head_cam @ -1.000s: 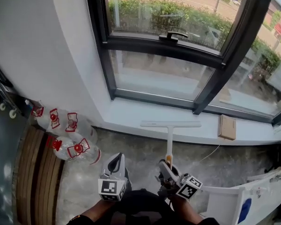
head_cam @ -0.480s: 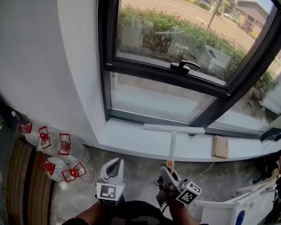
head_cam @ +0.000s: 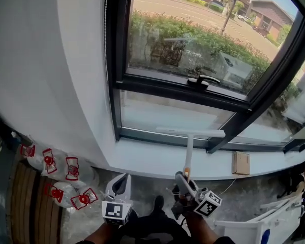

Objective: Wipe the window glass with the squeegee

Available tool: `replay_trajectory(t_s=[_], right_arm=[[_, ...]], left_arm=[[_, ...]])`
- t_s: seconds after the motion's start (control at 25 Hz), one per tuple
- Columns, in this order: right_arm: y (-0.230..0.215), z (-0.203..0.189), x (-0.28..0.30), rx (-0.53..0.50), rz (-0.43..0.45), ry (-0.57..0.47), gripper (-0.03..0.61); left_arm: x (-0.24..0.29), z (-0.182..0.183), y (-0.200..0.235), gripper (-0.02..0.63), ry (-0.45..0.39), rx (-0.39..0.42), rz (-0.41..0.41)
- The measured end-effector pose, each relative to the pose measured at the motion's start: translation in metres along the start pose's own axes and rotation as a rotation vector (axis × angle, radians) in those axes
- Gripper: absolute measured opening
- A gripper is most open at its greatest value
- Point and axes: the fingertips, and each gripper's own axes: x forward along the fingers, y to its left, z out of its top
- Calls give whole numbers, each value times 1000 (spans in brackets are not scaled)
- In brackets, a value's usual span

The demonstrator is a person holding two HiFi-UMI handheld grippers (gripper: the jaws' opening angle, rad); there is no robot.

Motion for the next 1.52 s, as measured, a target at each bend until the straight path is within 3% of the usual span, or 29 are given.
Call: replay_trajectory(t_s=[0.12, 0.44, 0.76, 0.96, 1.08, 1.24, 1.52], right_arm=[[-12, 5, 16, 8, 26, 12, 35], [-58, 45, 60, 32, 120, 61, 35], [-97, 89, 82, -24, 229, 119, 35], [-106, 114, 106, -29, 277, 99, 35], [-102, 127, 125, -48, 302, 78, 35], [-81, 155, 165, -85, 353, 23, 35], [-5, 219, 258, -219, 476, -79, 35]], left_arm=[[12, -1, 4, 9, -15, -9, 6], [74, 31, 11, 9, -36, 7, 141], [133, 69, 1, 9, -89, 11, 265], [153, 86, 7, 9, -96, 28, 290], [169, 94, 17, 9, -100, 34, 273], [199, 108, 36, 9, -56, 68, 188], [218, 204, 76, 3, -227, 127, 96]])
